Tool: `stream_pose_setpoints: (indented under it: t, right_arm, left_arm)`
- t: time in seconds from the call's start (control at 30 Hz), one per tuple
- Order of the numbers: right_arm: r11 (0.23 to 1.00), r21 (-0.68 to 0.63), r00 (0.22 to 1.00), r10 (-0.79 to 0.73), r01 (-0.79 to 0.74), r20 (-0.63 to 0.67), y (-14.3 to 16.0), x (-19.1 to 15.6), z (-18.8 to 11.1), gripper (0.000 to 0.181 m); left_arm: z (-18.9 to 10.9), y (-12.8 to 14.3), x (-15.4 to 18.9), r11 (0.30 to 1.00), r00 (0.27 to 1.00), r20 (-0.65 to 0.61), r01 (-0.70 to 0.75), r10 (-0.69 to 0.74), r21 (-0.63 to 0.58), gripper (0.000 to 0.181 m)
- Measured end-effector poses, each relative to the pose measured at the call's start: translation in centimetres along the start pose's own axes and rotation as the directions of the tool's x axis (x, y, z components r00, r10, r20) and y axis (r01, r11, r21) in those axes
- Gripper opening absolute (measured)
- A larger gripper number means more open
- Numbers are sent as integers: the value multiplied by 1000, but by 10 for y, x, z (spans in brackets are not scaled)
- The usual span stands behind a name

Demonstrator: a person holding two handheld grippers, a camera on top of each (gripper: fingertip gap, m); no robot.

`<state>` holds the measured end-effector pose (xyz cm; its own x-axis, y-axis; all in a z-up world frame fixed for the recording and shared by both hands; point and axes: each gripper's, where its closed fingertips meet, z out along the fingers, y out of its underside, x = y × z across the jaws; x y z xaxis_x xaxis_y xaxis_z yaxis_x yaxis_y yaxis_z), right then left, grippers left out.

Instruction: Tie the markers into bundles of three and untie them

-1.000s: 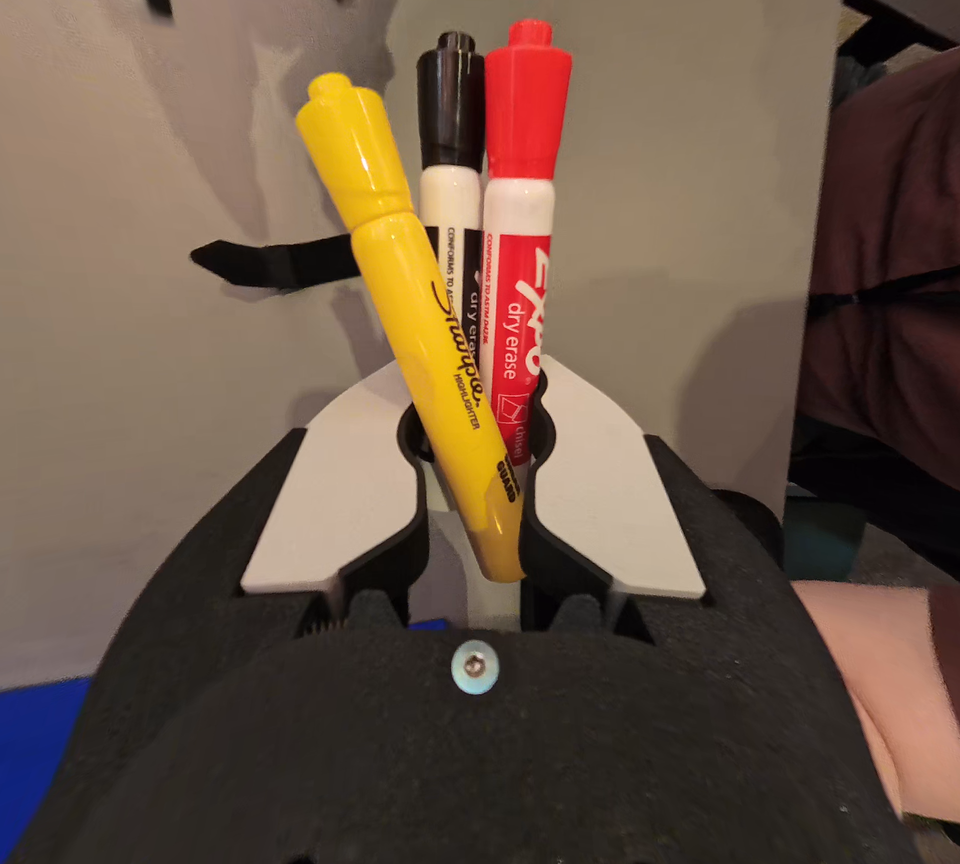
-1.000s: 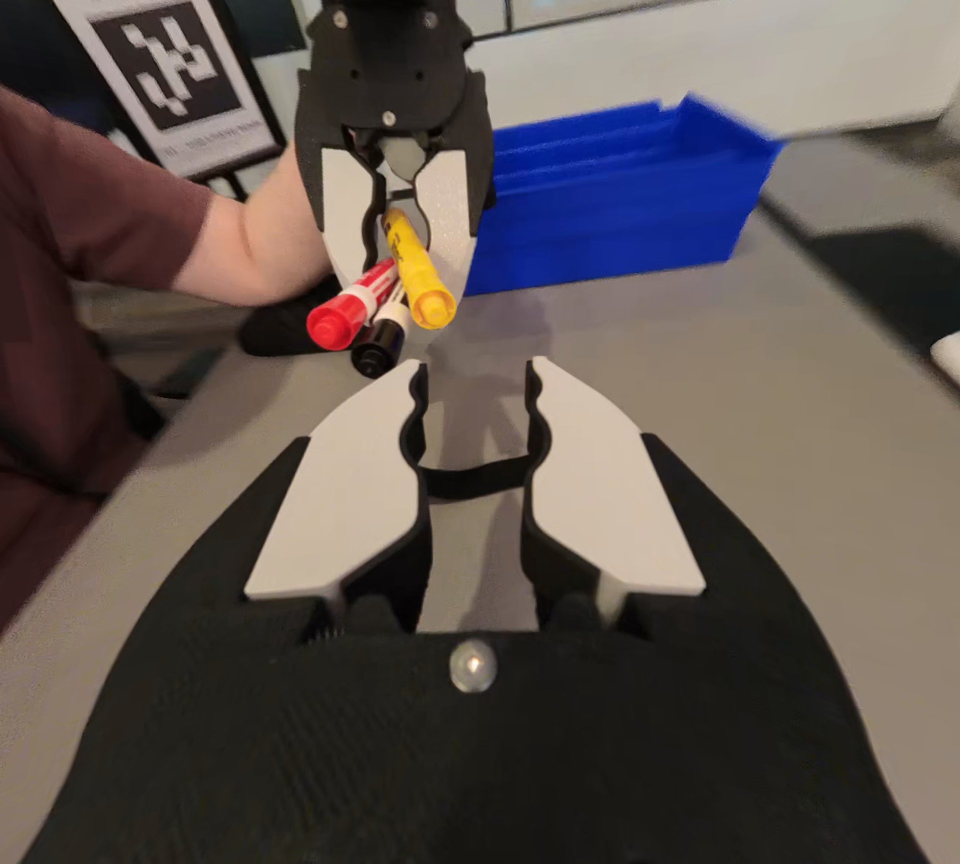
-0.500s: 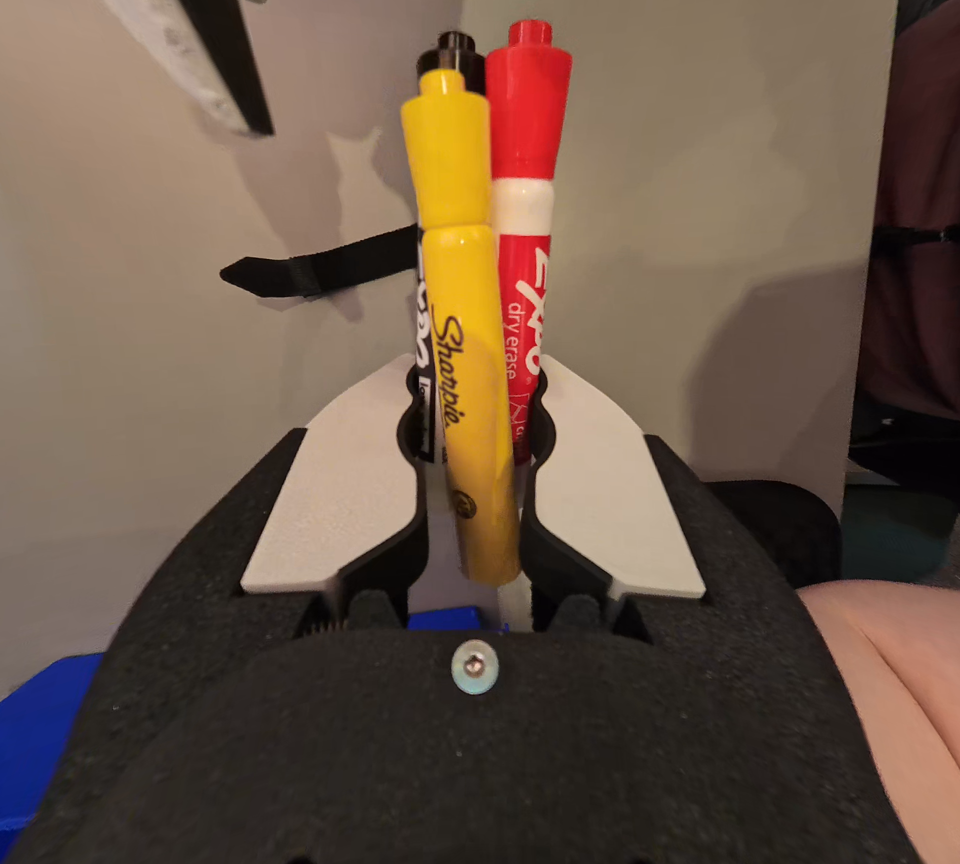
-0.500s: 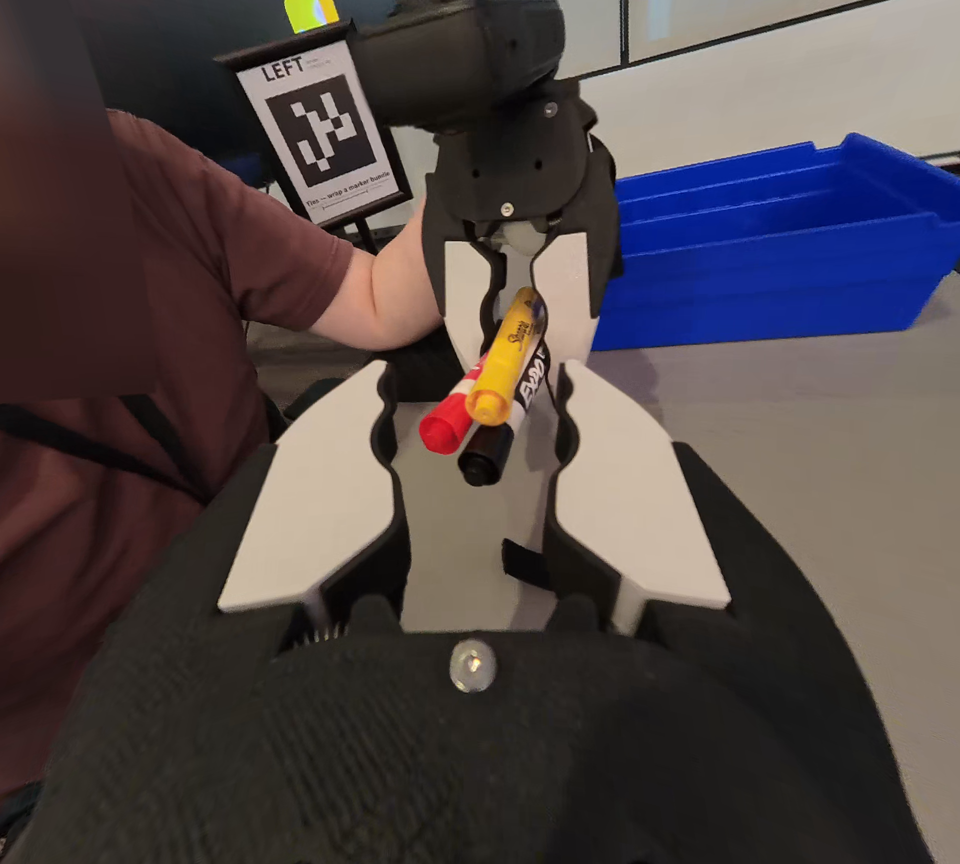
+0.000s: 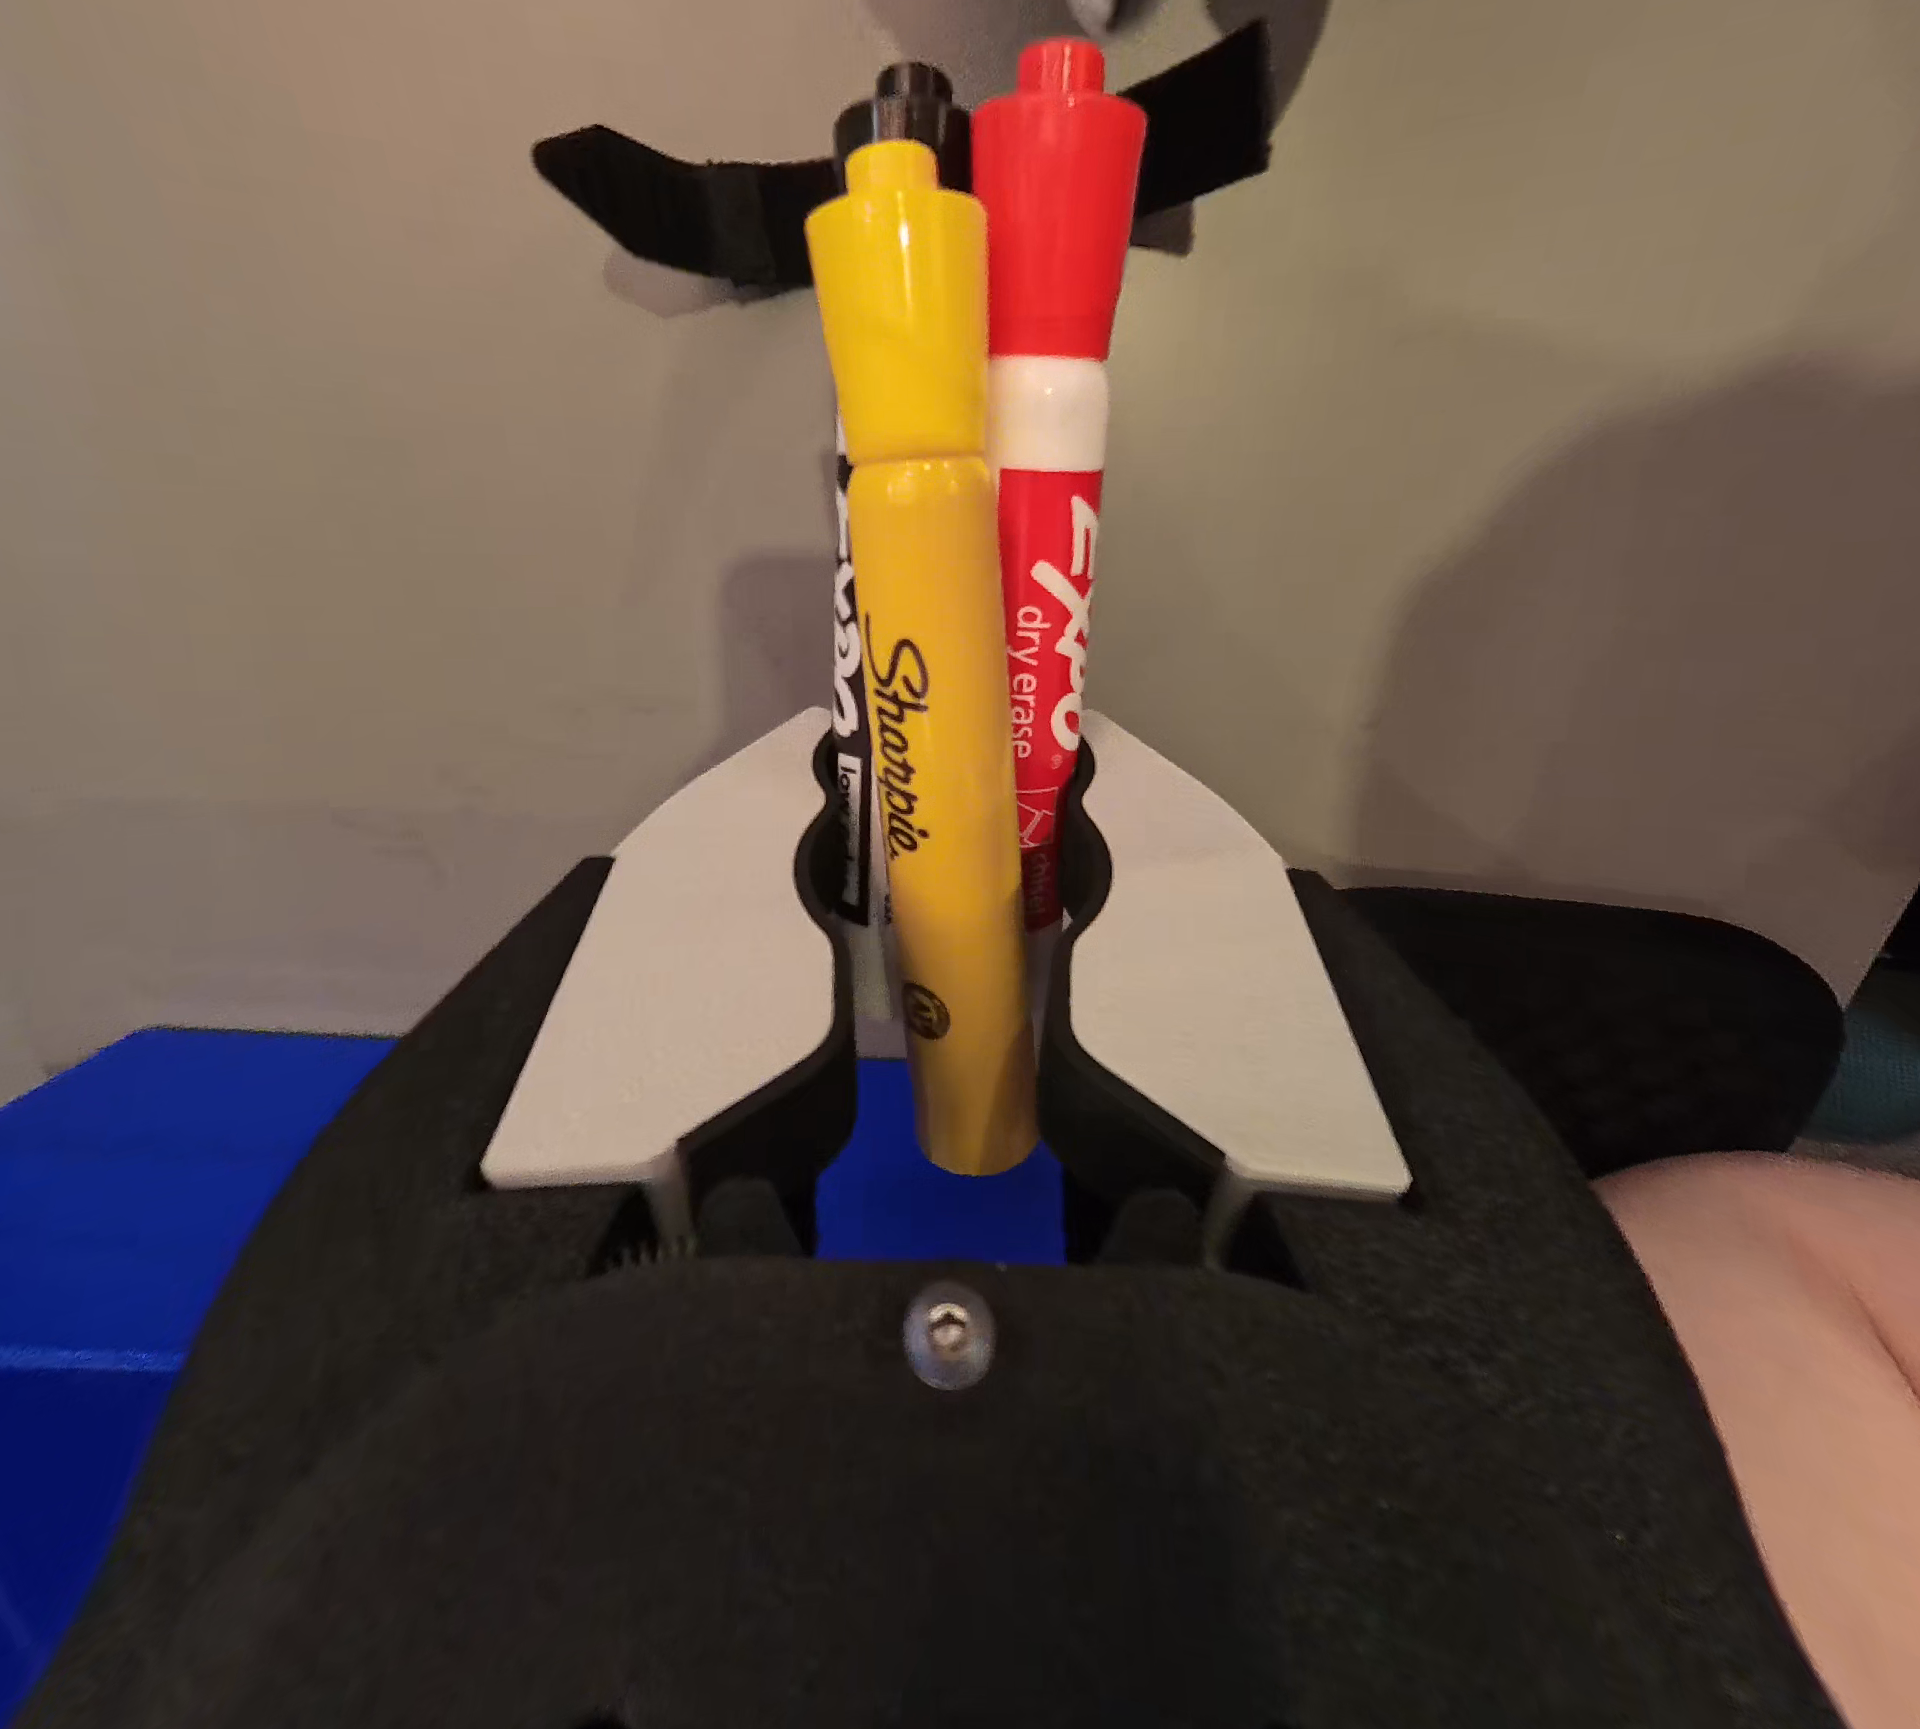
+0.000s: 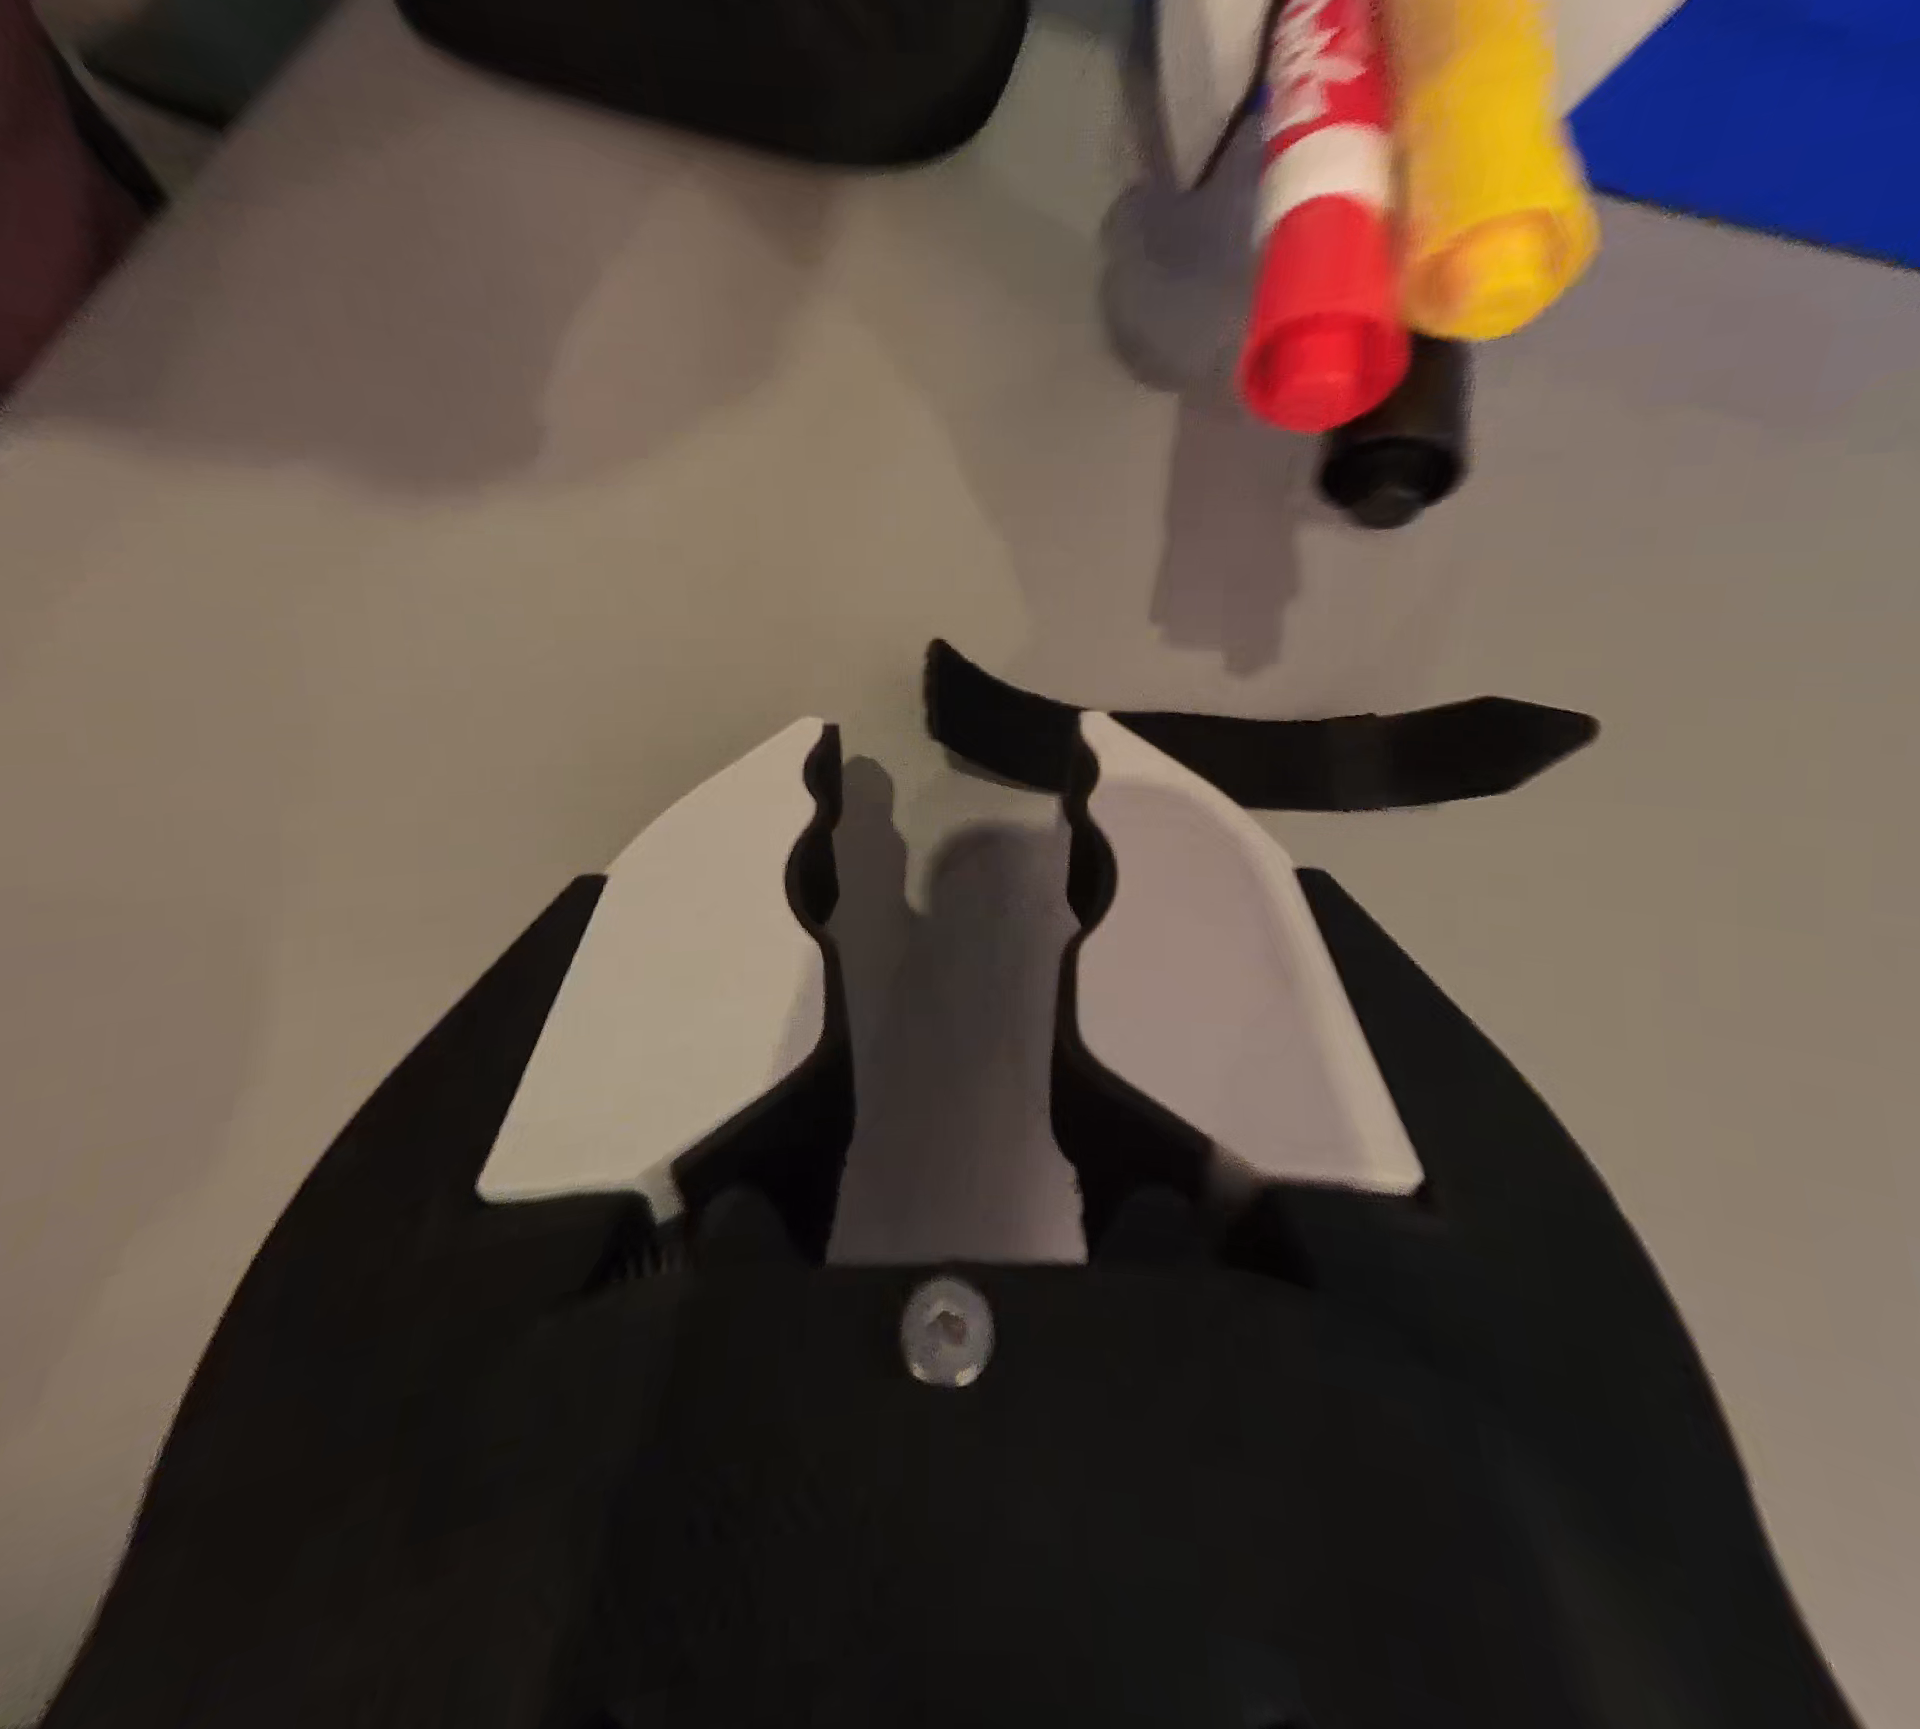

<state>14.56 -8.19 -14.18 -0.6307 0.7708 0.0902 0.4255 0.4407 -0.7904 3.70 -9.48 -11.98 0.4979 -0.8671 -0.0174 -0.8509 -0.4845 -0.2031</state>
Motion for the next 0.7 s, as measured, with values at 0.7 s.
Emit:
stream_pose_setpoints:
  t: [0.7]
  right_arm:
    - [669, 323, 740, 562, -669, 369, -96, 49, -47, 4]
  left_arm:
    - [12, -17, -9, 997, 1000, -16, 4, -2, 73, 38]
